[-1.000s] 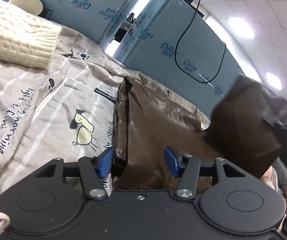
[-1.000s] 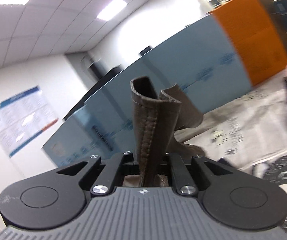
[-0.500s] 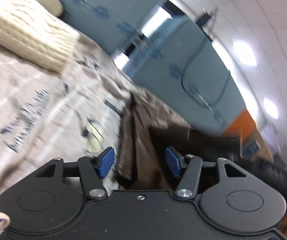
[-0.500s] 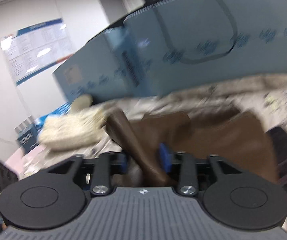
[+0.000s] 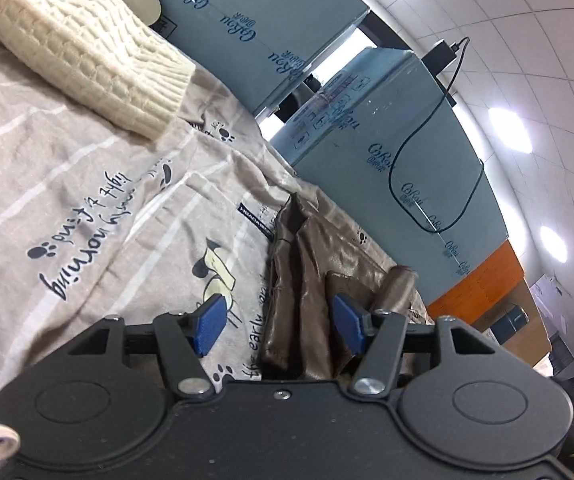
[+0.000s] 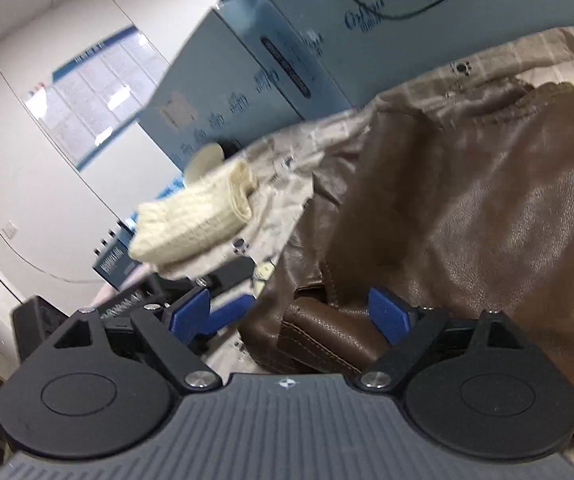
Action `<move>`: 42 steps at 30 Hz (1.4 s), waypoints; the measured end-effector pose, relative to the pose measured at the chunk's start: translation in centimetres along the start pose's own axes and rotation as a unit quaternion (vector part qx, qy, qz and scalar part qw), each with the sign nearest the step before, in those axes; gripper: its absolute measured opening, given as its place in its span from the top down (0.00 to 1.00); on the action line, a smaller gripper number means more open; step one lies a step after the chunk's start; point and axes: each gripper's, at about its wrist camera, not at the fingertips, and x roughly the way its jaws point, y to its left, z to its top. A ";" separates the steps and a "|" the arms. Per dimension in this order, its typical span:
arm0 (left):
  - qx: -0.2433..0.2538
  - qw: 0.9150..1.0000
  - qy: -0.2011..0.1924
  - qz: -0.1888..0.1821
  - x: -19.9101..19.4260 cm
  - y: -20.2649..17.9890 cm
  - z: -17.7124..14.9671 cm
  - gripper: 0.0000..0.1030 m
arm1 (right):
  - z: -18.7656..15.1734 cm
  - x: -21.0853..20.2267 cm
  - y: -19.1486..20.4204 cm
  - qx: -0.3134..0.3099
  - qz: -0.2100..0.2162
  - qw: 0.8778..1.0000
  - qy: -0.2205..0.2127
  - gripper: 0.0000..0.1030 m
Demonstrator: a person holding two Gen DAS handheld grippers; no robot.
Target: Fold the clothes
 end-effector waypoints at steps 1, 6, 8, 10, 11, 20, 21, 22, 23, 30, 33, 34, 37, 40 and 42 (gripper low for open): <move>0.000 1.000 0.000 -0.001 0.0 0.0 0.0 0.40 | 0.0 -0.6 0.2 0.001 0.007 1.000 -0.006 0.17; 0.012 1.000 0.003 -0.002 0.1 -0.3 -0.2 0.34 | -1.3 -5.6 -0.8 0.048 0.009 0.998 -0.049 0.12; 0.013 1.000 0.003 -0.002 0.1 -0.4 -0.2 0.32 | -2.2 -7.7 -1.8 0.079 -0.005 0.995 -0.057 0.02; 0.015 1.000 0.004 0.001 0.1 -0.5 -0.2 0.30 | -3.1 -9.6 -2.7 0.111 -0.017 0.992 -0.056 0.01; 0.017 1.000 0.005 0.003 0.0 -0.7 -0.2 0.28 | -3.5 -10.4 -3.2 0.126 -0.020 0.991 -0.049 0.00; 0.012 0.999 0.044 0.002 0.7 -1.1 0.8 0.15 | -4.3 -13.7 -5.9 0.185 -0.078 0.976 -0.079 0.00; 0.013 0.999 0.050 -0.001 0.9 -1.2 1.0 0.14 | -4.2 -13.8 -6.2 0.192 -0.081 0.974 -0.085 0.00; 0.012 0.998 0.058 -0.005 1.1 -1.2 1.3 0.14 | -4.0 -13.6 -6.6 0.197 -0.081 0.973 -0.087 0.00; 0.011 0.998 0.068 -0.008 1.5 -1.2 1.6 0.14 | -3.7 -13.2 -6.9 0.199 -0.080 0.973 -0.087 0.00; 0.038 0.994 0.098 0.001 3.4 -1.9 2.4 0.14 | -1.8 -11.0 -7.9 0.190 -0.082 0.976 -0.069 0.00; 0.052 0.992 0.113 -0.001 4.4 -2.3 2.7 0.14 | -1.0 -10.0 -8.1 0.182 -0.089 0.977 -0.060 0.00; 0.054 0.991 0.119 -0.005 4.8 -2.4 2.9 0.14 | -0.8 -9.7 -8.2 0.181 -0.089 0.978 -0.058 0.00; 0.060 0.989 0.134 -0.009 5.9 -2.6 3.3 0.14 | -0.1 -8.9 -8.4 0.174 -0.094 0.979 -0.055 0.00; 0.066 0.988 0.140 -0.006 6.4 -2.7 3.5 0.14 | 0.5 -8.2 -8.1 0.157 -0.107 0.981 -0.050 0.00; 0.073 0.987 0.141 -0.005 6.5 -2.8 3.5 0.14 | 0.8 -7.8 -7.8 0.144 -0.116 0.982 -0.044 0.00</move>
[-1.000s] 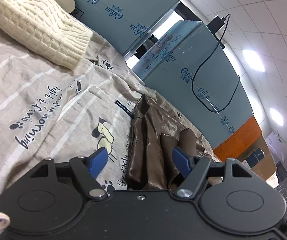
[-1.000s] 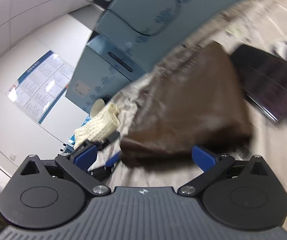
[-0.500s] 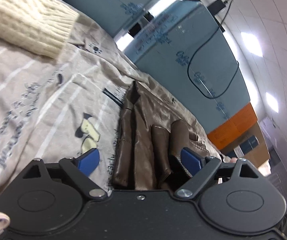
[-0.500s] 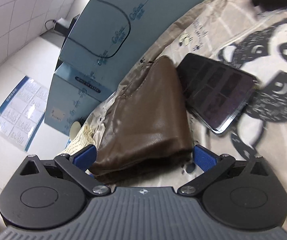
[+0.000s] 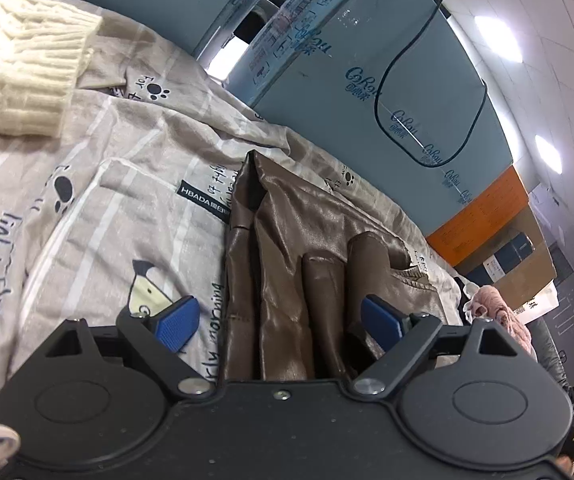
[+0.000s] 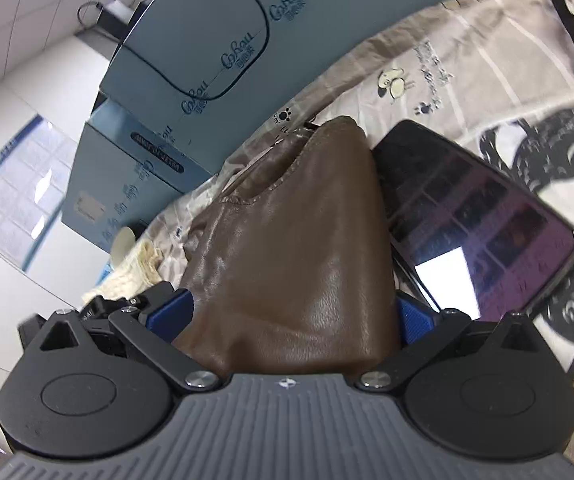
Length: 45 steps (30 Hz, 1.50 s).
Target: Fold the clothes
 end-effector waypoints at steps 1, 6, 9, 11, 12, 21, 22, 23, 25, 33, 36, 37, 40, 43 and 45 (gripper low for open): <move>0.005 1.000 0.001 0.001 0.0 -0.1 0.0 0.14 | 0.0 0.1 0.2 -0.004 -0.003 1.000 0.002 0.00; 0.023 1.000 0.016 0.004 0.4 -0.5 0.4 0.14 | -0.3 0.7 0.8 -0.013 0.003 1.000 0.025 0.00; 0.033 0.999 0.032 0.001 0.9 -0.5 1.2 0.14 | -0.6 0.9 0.9 -0.010 0.032 0.998 0.051 0.00; 0.036 0.999 0.036 -0.001 1.1 -0.4 1.3 0.14 | -0.4 1.1 0.8 -0.009 0.038 0.998 0.055 0.00; 0.038 0.999 0.038 -0.003 1.2 -0.3 1.3 0.14 | -0.3 1.2 0.8 -0.009 0.039 0.998 0.055 0.03; 0.021 0.999 0.021 -0.028 1.1 0.2 0.7 0.14 | 0.7 4.3 2.3 -0.027 0.016 0.998 0.051 0.02; 0.015 0.999 0.017 -0.029 1.1 0.2 0.7 0.14 | 0.8 4.7 2.4 -0.026 0.014 0.998 0.048 0.02; 0.010 0.999 0.012 -0.028 1.1 0.2 0.7 0.14 | 0.9 4.9 2.5 -0.026 0.011 0.999 0.045 0.02; 0.002 1.000 0.003 -0.025 1.3 0.1 0.6 0.14 | 1.1 5.2 2.5 -0.021 0.009 0.999 0.038 0.02; 0.018 0.999 -0.033 -0.003 1.4 -0.5 -0.1 0.31 | 0.5 4.7 1.4 -0.010 0.003 1.000 -0.004 0.36; 0.039 0.998 -0.039 0.013 1.6 -0.7 -0.5 0.49 | 0.2 4.4 0.7 -0.006 0.011 1.000 -0.021 0.49; 0.045 0.998 -0.040 0.018 1.7 -0.7 -0.6 0.53 | 0.2 4.4 0.5 -0.004 0.014 1.000 -0.024 0.52; 0.050 0.997 -0.052 0.015 1.5 -0.7 -0.9 0.63 | 0.3 4.3 0.2 0.004 0.033 0.999 -0.031 0.59; 0.061 0.996 -0.064 0.013 1.2 -0.9 -1.1 0.67 | 0.5 4.2 -0.4 0.027 0.066 0.997 -0.040 0.59; 0.070 0.995 -0.071 0.012 1.0 -1.1 -1.3 0.69 | 0.6 4.0 -0.6 0.033 0.083 0.995 -0.046 0.61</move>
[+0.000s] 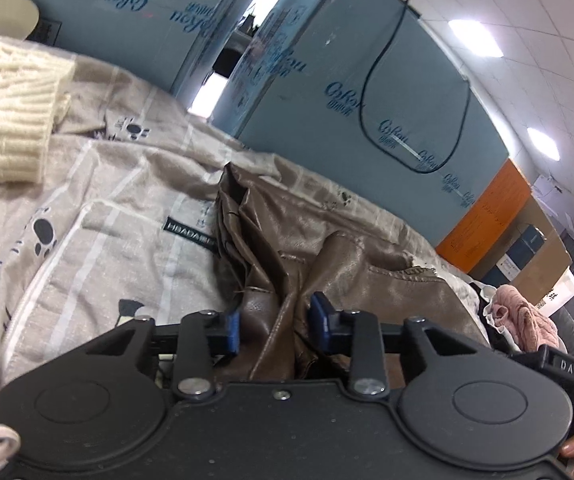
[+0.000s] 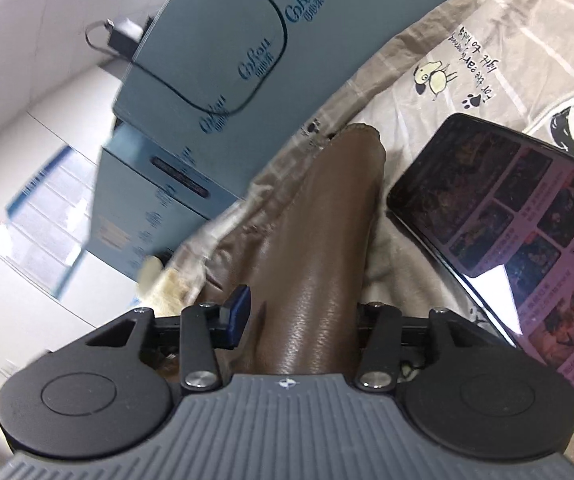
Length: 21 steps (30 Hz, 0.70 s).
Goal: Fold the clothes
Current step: 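Grasp the folded jacket with both grippers and lift it off the sheet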
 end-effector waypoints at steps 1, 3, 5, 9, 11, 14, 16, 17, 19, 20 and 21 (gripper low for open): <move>0.004 1.000 -0.002 0.001 -0.1 -0.1 -0.1 0.69 | 0.0 -0.1 0.1 -0.003 0.005 1.000 -0.003 0.63; 0.002 1.000 -0.004 0.001 -0.1 0.0 -0.1 0.71 | -0.1 -0.2 0.3 -0.011 0.015 1.000 -0.010 0.66; -0.002 1.000 -0.007 -0.002 -0.3 0.2 0.0 0.71 | -0.1 -0.3 0.4 -0.016 0.029 0.999 -0.015 0.69; 0.008 1.000 -0.022 0.000 -0.9 -0.1 -0.1 0.73 | -0.1 -0.5 0.2 -0.014 0.072 0.997 -0.027 0.74; 0.014 0.999 -0.029 0.006 -1.2 -0.2 -0.1 0.75 | -0.2 -0.4 0.2 -0.013 0.094 0.995 -0.027 0.74; 0.011 0.999 -0.036 0.010 -1.6 0.0 -0.1 0.80 | -0.4 -0.5 0.4 -0.015 0.125 0.992 -0.026 0.75; 0.004 0.999 -0.034 0.011 -1.7 0.2 0.0 0.81 | -0.4 -0.7 0.7 -0.016 0.143 0.989 -0.028 0.76; 0.000 1.000 -0.030 0.010 -1.7 0.3 0.0 0.81 | -0.4 -0.8 0.8 -0.016 0.149 0.988 -0.028 0.76; -0.005 1.000 -0.020 0.011 -1.6 0.5 -0.1 0.81 | -0.5 -1.0 1.4 -0.020 0.148 0.988 -0.028 0.78; -0.008 1.000 -0.015 0.011 -1.5 0.6 -0.1 0.81 | -0.6 -1.2 1.7 -0.027 0.136 0.990 -0.027 0.79; -0.012 1.000 -0.010 0.011 -1.4 0.8 -0.1 0.81 | -0.6 -1.4 2.0 -0.034 0.124 0.991 -0.026 0.79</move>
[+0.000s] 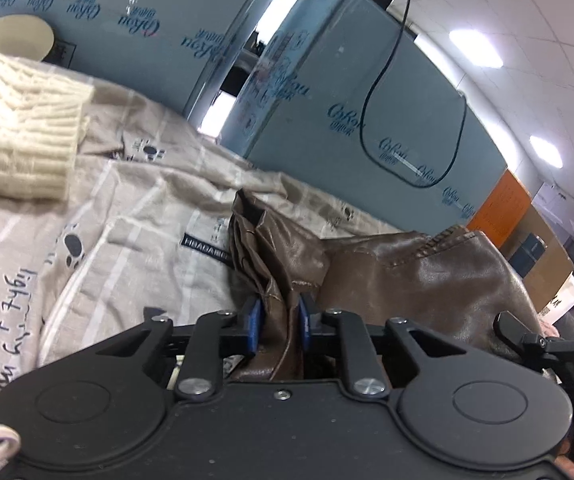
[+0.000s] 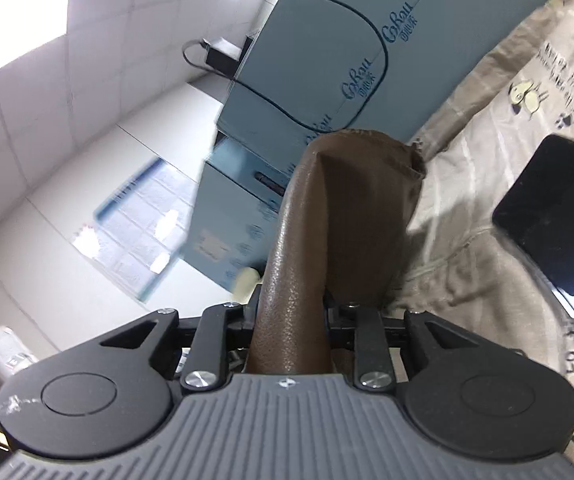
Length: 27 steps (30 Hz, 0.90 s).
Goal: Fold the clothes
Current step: 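Grasp the folded jacket with both grippers and lift it off the sheet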
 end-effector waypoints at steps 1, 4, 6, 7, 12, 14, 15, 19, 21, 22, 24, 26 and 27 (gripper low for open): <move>-0.006 1.000 0.005 0.000 0.1 0.2 0.0 0.80 | 0.0 -0.1 0.4 -0.007 -0.012 1.000 0.002 0.79; -0.026 1.000 0.015 0.000 0.3 0.7 -0.1 0.73 | 0.2 -0.5 0.5 -0.013 -0.047 0.999 0.001 0.79; -0.040 0.999 0.024 -0.001 0.6 1.0 0.0 0.63 | 0.3 -0.6 0.1 -0.015 -0.079 0.997 0.007 0.79; -0.046 0.998 0.032 -0.001 0.9 1.2 -0.1 0.57 | 0.4 -0.7 0.0 -0.016 -0.096 0.995 0.011 0.79; -0.088 0.994 0.052 -0.025 1.9 2.0 0.3 0.50 | 0.6 -0.6 -1.2 -0.008 -0.134 0.990 0.033 0.78; -0.106 0.992 0.063 -0.037 2.4 2.2 0.6 0.50 | 0.6 -0.3 -1.4 -0.012 -0.146 0.988 0.042 0.78; -0.114 0.990 0.068 -0.044 2.6 2.2 0.7 0.50 | 0.6 -0.1 -1.6 -0.013 -0.152 0.987 0.047 0.77; -0.134 0.984 0.091 -0.076 3.3 2.1 0.7 0.52 | 0.3 0.6 -2.2 -0.013 -0.168 0.984 0.059 0.77; -0.108 0.987 0.091 -0.071 3.4 1.4 0.6 0.54 | 0.0 1.1 -2.3 -0.015 -0.173 0.983 0.063 0.76; -0.087 0.991 0.087 -0.061 3.3 0.8 0.4 0.64 | -0.1 1.3 -2.4 -0.017 -0.173 0.983 0.064 0.76; -0.047 0.995 0.078 -0.041 3.1 -0.2 0.1 0.71 | -0.2 1.5 -2.3 -0.020 -0.172 0.983 0.065 0.76; -0.022 0.997 0.068 -0.035 2.8 -0.9 -0.1 0.77 | -0.2 1.5 -2.2 -0.023 -0.171 0.983 0.064 0.76; -0.010 0.997 0.062 -0.033 2.5 -1.2 -0.2 0.80 | -0.2 1.5 -2.1 -0.024 -0.172 0.983 0.063 0.77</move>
